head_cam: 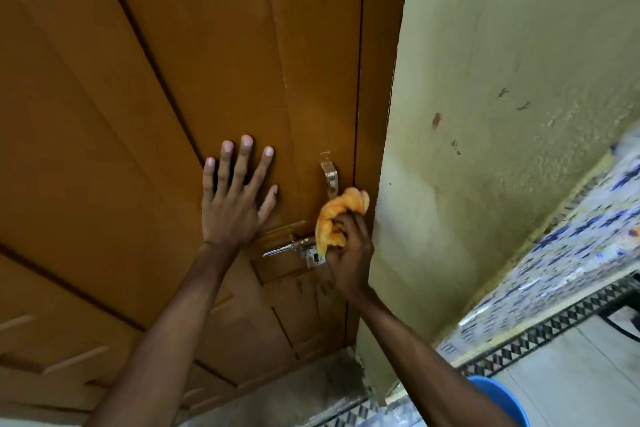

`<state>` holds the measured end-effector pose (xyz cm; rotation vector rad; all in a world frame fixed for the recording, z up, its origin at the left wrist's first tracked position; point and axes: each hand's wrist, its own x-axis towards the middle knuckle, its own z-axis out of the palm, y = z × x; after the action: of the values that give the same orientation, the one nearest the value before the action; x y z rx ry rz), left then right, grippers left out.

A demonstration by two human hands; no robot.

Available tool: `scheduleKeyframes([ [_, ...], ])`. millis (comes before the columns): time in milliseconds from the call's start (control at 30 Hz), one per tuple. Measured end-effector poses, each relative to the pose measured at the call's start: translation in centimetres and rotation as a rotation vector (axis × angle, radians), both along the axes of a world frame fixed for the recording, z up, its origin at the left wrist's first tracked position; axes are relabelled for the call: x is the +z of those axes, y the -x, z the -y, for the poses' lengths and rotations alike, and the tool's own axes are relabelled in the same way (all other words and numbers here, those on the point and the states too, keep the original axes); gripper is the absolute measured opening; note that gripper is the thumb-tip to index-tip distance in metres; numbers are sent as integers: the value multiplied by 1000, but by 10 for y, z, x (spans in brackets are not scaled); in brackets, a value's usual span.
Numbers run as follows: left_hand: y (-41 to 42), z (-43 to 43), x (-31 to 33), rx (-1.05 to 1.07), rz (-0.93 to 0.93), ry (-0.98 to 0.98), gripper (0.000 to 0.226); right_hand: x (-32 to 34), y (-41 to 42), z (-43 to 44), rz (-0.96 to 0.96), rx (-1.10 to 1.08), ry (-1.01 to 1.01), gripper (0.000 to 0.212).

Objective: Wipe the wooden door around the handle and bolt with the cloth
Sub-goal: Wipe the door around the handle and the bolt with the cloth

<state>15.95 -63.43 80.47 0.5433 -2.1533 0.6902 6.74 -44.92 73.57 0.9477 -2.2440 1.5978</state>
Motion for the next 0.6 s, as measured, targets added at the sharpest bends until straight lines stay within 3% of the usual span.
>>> scheduleKeyframes([
  [200, 3, 6, -6, 5, -1, 52, 69, 34, 6, 9, 156, -76, 215, 34],
  [333, 4, 7, -7, 5, -20, 77, 71, 61, 17, 15, 282, -94, 256, 54],
  [500, 6, 8, -6, 1, -45, 95, 71, 41, 15, 6, 293, -29, 49, 62],
  [600, 5, 5, -5, 1, -46, 85, 69, 58, 31, 4, 333, -77, -20, 33],
])
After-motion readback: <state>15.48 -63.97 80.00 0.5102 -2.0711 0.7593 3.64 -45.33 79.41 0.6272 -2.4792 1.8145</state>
